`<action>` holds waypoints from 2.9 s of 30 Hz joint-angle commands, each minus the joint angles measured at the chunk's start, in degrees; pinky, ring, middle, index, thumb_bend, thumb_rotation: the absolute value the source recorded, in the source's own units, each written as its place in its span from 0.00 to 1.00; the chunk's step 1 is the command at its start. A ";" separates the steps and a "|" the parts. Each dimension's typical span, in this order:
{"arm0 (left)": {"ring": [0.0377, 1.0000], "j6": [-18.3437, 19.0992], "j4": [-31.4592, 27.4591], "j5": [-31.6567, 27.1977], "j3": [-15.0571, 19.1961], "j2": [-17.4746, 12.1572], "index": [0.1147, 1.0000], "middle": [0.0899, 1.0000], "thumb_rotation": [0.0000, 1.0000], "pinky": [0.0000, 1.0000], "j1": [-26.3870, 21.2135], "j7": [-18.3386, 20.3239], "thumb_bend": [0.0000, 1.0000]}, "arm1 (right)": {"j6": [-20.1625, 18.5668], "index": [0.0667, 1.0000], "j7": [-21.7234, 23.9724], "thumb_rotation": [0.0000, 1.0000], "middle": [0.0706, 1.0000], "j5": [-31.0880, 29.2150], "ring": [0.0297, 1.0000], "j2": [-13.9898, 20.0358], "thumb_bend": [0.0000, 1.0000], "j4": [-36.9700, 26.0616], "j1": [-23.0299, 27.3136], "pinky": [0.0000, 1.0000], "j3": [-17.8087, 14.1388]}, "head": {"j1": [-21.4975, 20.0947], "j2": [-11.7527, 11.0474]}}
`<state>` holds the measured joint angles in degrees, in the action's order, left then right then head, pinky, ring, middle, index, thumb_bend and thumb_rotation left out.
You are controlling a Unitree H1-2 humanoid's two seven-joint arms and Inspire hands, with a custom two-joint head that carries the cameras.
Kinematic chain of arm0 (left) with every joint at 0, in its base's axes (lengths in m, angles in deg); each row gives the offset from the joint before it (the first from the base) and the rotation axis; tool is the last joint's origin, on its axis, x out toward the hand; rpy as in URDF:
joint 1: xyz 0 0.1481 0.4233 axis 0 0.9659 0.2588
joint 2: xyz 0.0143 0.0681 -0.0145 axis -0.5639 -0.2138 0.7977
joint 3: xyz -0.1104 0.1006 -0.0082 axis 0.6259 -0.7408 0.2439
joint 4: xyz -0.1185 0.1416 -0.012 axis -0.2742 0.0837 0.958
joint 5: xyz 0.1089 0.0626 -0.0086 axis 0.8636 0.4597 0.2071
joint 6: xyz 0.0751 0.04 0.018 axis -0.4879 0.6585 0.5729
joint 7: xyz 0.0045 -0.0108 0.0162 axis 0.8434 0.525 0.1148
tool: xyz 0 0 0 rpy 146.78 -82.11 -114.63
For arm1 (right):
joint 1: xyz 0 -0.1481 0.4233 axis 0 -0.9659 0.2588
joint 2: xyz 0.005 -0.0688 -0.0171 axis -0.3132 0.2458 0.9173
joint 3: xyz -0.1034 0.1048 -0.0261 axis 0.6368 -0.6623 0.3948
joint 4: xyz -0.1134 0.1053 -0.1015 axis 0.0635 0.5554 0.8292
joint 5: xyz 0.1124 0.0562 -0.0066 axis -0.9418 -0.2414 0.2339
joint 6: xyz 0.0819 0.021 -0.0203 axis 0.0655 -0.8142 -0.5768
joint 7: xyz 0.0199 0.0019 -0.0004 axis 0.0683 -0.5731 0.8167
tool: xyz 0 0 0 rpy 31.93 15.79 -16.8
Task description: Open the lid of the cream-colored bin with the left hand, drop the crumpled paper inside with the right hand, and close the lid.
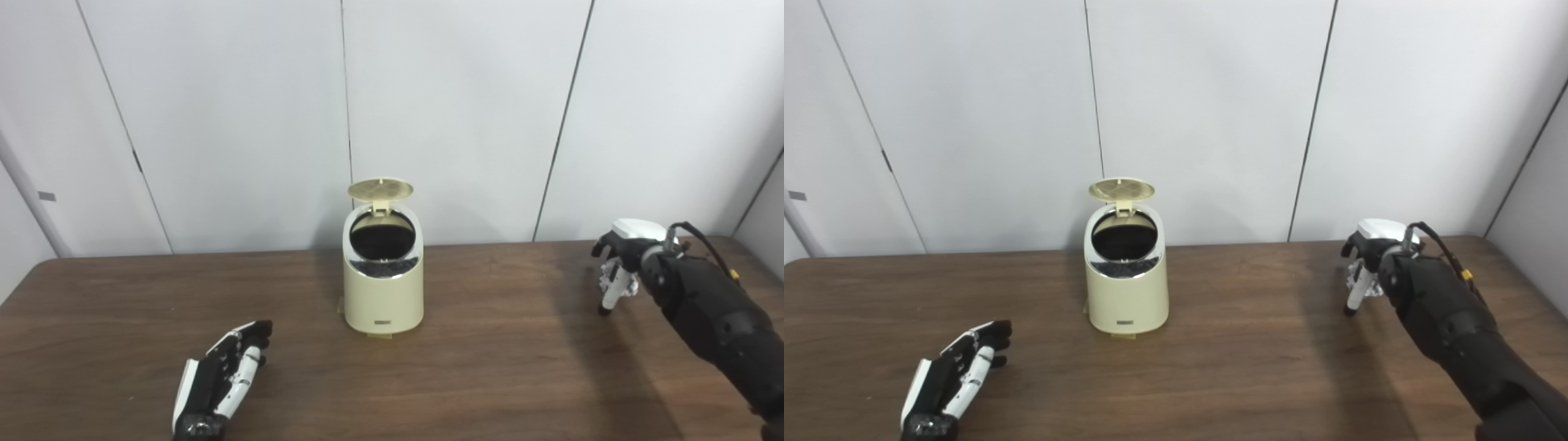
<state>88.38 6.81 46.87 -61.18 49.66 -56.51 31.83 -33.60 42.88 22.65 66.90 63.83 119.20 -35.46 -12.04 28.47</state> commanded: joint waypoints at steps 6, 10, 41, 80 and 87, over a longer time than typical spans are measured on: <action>0.78 -2.25 -2.46 0.09 -0.25 -0.52 0.73 0.76 0.57 0.73 -1.62 -0.06 0.15 | -3.93 0.73 3.92 0.10 0.63 4.71 0.53 3.64 0.80 -4.96 1.31 0.40 2.92 | -0.29 -0.12; 0.78 -2.09 -2.82 -0.11 -0.23 -0.50 0.72 0.76 0.57 0.73 -1.56 0.02 0.15 | -4.72 0.74 5.49 0.16 0.59 6.11 0.46 4.05 0.80 -5.40 1.35 0.34 3.92 | -0.48 0.31; 0.77 -1.68 -4.04 -0.34 -0.49 -0.84 0.71 0.75 0.58 0.72 -1.04 0.31 0.15 | -1.00 0.72 6.20 0.05 0.48 6.97 0.39 7.67 0.69 -10.57 -2.33 0.28 1.70 | -1.21 1.71; 0.75 -1.60 -3.97 0.22 -0.85 -1.01 0.70 0.73 0.60 0.70 -0.95 0.17 0.15 | 0.93 0.80 8.03 0.23 0.75 7.29 0.68 6.60 0.89 -6.26 -0.80 0.54 2.28 | -1.63 1.82; 0.76 -1.73 -3.78 0.07 -0.77 -1.05 0.70 0.74 0.58 0.70 -1.00 0.15 0.14 | 1.20 0.80 9.55 0.29 0.75 6.55 0.68 7.38 0.96 -9.23 -1.73 0.52 1.49 | -1.72 1.93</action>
<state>88.39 4.35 47.19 -61.96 48.93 -56.24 31.93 -32.67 51.88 29.64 73.13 55.85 115.72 -33.25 -13.80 30.32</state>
